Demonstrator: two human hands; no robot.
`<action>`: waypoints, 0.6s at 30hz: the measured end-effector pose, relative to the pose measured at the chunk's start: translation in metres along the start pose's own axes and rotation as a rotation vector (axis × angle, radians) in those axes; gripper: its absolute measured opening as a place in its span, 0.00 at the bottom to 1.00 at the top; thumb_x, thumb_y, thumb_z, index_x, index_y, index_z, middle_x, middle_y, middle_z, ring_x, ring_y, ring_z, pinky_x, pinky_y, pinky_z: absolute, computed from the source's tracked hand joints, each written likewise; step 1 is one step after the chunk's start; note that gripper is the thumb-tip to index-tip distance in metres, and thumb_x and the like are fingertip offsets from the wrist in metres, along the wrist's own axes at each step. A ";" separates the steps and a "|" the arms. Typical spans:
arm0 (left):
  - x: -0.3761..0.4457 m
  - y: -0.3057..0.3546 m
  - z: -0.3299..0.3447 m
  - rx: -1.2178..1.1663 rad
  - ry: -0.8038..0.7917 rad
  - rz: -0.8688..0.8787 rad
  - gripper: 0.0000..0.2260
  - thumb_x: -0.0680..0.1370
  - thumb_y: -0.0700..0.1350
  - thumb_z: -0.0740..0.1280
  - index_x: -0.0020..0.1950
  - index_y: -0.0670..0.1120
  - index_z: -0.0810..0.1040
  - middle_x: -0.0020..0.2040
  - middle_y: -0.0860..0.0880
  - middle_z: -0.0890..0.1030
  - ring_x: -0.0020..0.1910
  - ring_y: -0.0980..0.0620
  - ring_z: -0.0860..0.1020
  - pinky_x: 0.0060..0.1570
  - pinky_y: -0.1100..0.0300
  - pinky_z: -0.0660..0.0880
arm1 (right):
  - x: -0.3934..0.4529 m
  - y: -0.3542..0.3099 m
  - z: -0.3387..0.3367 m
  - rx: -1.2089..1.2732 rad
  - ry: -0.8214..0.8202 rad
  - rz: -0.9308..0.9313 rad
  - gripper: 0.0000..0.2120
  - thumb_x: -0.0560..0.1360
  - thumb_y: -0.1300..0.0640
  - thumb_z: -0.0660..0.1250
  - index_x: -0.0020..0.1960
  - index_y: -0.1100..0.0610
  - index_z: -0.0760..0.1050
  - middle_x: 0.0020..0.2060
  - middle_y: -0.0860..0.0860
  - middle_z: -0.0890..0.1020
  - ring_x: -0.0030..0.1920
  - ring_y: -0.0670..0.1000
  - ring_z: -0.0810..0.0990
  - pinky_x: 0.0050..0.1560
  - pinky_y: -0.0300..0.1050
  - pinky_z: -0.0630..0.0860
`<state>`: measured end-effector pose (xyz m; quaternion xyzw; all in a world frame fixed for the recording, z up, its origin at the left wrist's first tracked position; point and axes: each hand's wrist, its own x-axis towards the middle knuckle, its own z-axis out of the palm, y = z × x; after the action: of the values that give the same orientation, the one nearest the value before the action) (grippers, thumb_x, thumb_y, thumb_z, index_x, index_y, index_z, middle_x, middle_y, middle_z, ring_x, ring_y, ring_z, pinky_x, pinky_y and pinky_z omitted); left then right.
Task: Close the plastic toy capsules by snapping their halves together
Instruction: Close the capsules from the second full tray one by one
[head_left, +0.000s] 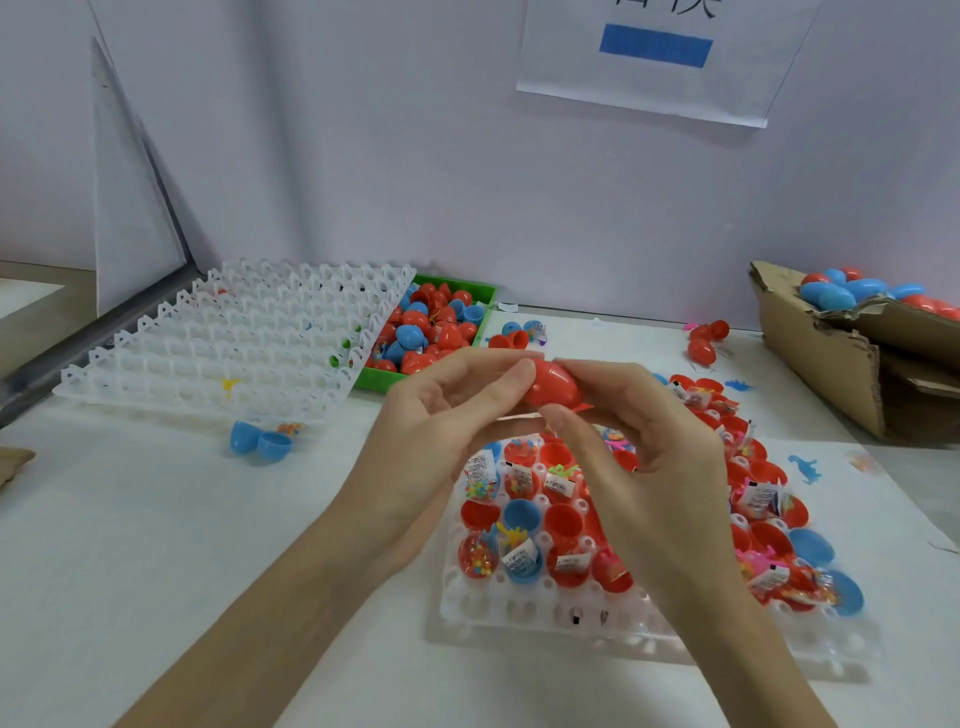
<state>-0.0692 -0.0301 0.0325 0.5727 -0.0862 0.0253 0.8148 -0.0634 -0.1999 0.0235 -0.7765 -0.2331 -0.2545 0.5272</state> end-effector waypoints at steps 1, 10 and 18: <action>0.001 0.001 -0.002 0.060 0.008 0.030 0.15 0.77 0.48 0.73 0.60 0.43 0.85 0.55 0.43 0.87 0.56 0.46 0.86 0.56 0.59 0.82 | 0.001 0.000 -0.002 -0.004 0.007 0.004 0.18 0.76 0.49 0.71 0.64 0.53 0.80 0.54 0.42 0.84 0.54 0.42 0.84 0.55 0.36 0.81; 0.001 0.008 -0.007 0.170 0.000 0.111 0.15 0.72 0.43 0.77 0.57 0.43 0.86 0.52 0.46 0.88 0.53 0.47 0.87 0.54 0.61 0.82 | 0.000 -0.001 -0.004 0.013 -0.013 -0.015 0.21 0.76 0.52 0.70 0.68 0.50 0.76 0.57 0.39 0.83 0.56 0.37 0.83 0.58 0.34 0.79; -0.001 0.002 -0.003 0.239 0.029 0.162 0.13 0.71 0.47 0.77 0.55 0.46 0.85 0.52 0.49 0.88 0.54 0.50 0.87 0.57 0.63 0.80 | -0.002 -0.001 -0.004 -0.135 0.026 -0.117 0.19 0.77 0.50 0.67 0.67 0.41 0.71 0.43 0.50 0.87 0.38 0.55 0.83 0.40 0.45 0.81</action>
<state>-0.0703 -0.0264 0.0336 0.6566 -0.1168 0.1090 0.7372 -0.0659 -0.2037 0.0241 -0.7920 -0.2535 -0.3101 0.4608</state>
